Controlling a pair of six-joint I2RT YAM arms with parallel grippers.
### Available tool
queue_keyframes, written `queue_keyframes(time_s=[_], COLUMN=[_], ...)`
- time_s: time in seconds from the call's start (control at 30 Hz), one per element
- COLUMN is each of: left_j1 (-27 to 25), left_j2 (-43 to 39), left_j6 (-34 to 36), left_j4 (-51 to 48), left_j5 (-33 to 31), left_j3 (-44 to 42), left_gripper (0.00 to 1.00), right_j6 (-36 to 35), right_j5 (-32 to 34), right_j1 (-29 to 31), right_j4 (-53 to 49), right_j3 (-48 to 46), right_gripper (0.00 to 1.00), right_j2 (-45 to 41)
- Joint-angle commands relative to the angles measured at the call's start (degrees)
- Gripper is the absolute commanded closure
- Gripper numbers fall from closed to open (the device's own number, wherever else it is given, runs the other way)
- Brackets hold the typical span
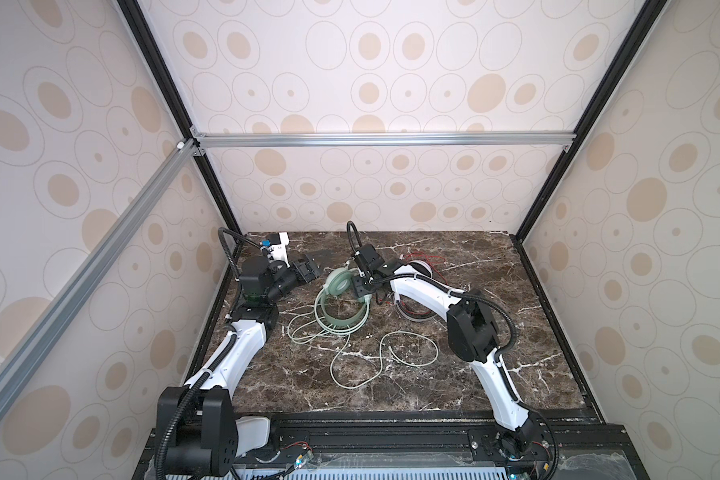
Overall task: Wrap the headphones
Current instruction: 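Reach both grippers toward the mint-green headset from either side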
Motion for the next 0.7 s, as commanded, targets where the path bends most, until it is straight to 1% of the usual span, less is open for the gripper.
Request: queue_keyframes(time_s=[0.0,0.13,0.17,0.23,0.3,0.33,0.4,0.47,0.5,0.53,0.57,0.6,0.63,0.67], left_j1=[0.83,1.65,1.79,1.88,1.88,1.84,1.72,0.82,-0.37,-2.64,-5.82,-11.11,-16.89,-21.21], left_j2=[-0.32,0.26,0.20,-0.34,-1.15,-1.51,-2.17,-3.20,-4.44,-6.38,-8.36,-10.81,-12.77,-14.22], left_j6=[-2.07,-2.51,-2.63,-2.72,-4.19,-5.39,-7.58,-7.21,-5.65,-1.47,3.29,9.14,13.36,15.48], left_j4=[2.11,0.55,0.37,-0.20,-1.30,-1.50,0.07,-0.55,-1.28,-4.76,-9.55,-15.44,-19.08,-20.76], left_j5=[-0.08,-1.15,-1.64,-3.58,-6.15,-7.40,-7.62,-7.92,-8.94,-12.07,-17.54,-25.24,-34.07,-38.74], left_j3=[0.39,0.26,0.11,-0.50,-1.19,-1.91,-3.62,-5.10,-6.07,-6.06,-5.36,-4.22,-3.55,-3.29], left_gripper=[0.02,0.02,0.02,0.02,0.02,0.02,0.02,0.02,0.02,0.02,0.02,0.02,0.02,0.02], right_j6=[1.25,0.72,0.63,0.63,0.85,0.98,1.23,1.48,1.73,1.96,2.19,2.53,2.90,3.16], right_j5=[2.70,3.43,3.62,4.17,4.69,4.71,4.59,4.89,5.30,5.87,6.51,7.32,8.18,8.78], right_j1=[0.43,0.42,0.42,0.51,0.50,0.50,0.52,0.51,0.47,0.48,0.44,0.58,0.57,0.56], right_j4=[2.85,5.94,6.35,7.76,9.06,9.85,11.31,12.60,13.17,13.57,14.04,14.57,15.59,16.69], right_j3=[-4.06,-8.50,-9.41,-11.94,-14.51,-16.17,-19.54,-23.78,-26.16,-28.66,-30.97,-33.46,-36.17,-38.31], right_gripper=[0.54,0.70,0.71,0.72,0.73,0.75,0.77,0.79,0.79,0.80,0.80,0.80,0.82,0.84], right_j2=[-3.79,-7.71,-8.83,-11.72,-15.22,-17.32,-21.83,-26.75,-29.57,-32.41,-34.72,-37.45,-40.07,-42.12])
